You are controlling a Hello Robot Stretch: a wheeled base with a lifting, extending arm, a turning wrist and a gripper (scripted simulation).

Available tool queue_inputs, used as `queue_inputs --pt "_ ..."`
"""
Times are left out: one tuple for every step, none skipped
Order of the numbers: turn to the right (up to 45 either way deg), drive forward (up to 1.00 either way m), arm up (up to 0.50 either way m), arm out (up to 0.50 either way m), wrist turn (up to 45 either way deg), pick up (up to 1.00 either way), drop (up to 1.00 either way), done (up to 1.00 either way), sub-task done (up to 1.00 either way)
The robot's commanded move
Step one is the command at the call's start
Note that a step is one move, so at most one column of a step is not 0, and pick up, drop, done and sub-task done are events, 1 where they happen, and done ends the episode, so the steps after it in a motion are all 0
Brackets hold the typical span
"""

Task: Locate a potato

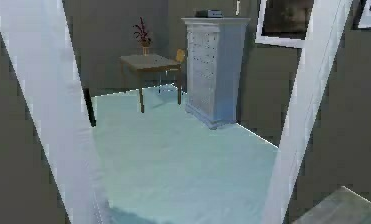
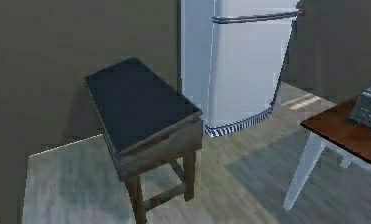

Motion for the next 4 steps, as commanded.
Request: queue_inputs --pt "-45.0 0.00 0.00 0.00 0.0 0.00 0.00 0.00 0.00" --pt "-45.0 0.00 0.00 0.00 0.0 0.00 0.00 0.00 0.00" --pt "-21.0 0.00 0.00 0.00 0.0 0.00 0.00 0.00 0.00" --pt "0.0 1.00 0.00 0.00 0.0 0.00 0.00 0.00 0.00"
